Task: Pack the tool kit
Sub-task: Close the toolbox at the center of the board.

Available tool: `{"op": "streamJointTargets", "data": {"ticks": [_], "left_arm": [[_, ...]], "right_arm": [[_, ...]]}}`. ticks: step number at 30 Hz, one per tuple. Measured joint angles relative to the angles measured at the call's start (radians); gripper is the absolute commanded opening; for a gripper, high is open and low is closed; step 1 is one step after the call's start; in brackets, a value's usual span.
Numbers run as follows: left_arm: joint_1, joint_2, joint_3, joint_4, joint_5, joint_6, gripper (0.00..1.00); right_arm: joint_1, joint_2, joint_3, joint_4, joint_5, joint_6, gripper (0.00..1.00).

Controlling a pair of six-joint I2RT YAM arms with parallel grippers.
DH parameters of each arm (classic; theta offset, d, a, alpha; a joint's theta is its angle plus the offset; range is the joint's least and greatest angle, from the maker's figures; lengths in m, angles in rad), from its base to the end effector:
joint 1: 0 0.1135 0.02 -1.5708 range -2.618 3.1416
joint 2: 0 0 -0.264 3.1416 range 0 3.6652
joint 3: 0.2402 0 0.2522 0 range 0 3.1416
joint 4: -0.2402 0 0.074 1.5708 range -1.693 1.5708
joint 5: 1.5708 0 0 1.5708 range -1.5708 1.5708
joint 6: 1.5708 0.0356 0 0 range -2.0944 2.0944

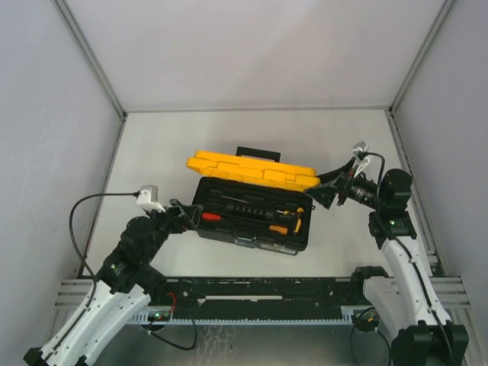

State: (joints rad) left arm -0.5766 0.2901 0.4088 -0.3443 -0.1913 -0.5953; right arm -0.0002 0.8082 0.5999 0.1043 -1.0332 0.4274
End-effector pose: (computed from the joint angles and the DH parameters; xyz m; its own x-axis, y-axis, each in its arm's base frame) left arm 0.0954 -0.0539 0.2532 -0.3683 -0.4172 -0.8309 0.2094 0.8335 -0.5113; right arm 0.1814 0.0305 0.3029 -0.4485 0.2124 -0.8682 -0.7343 0.4662 0.4934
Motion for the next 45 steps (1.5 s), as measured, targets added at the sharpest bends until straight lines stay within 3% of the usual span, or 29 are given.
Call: {"op": "streamJointTargets", "data": {"ticks": [11,22,34,40,45], "left_arm": [[0.000,-0.238,0.058,-0.261,-0.178,-0.112,0.94],[0.000,-0.245,0.187,-0.357,-0.224,-0.112,0.97],[0.000,-0.247,0.187,-0.417,-0.143,-0.163,0.98],[0.000,-0.283,0.197,-0.510,-0.152,-0.245,1.00],[0.000,-0.256,0.224,-0.556,-0.122,-0.288,1.00]], "right_arm": [[0.113,-0.312,-0.063,-0.254,0.133,-0.019,0.82],[0.126,-0.510,-0.083,-0.424,0.131,-0.021,0.82],[0.217,-0.610,-0.079,-0.604,0.132,-0.003,0.83],[0.218,-0.610,-0.017,-0.748,0.264,0.005,0.83],[0.221,-0.497,0.053,-0.721,0.303,0.009,0.83]]}}
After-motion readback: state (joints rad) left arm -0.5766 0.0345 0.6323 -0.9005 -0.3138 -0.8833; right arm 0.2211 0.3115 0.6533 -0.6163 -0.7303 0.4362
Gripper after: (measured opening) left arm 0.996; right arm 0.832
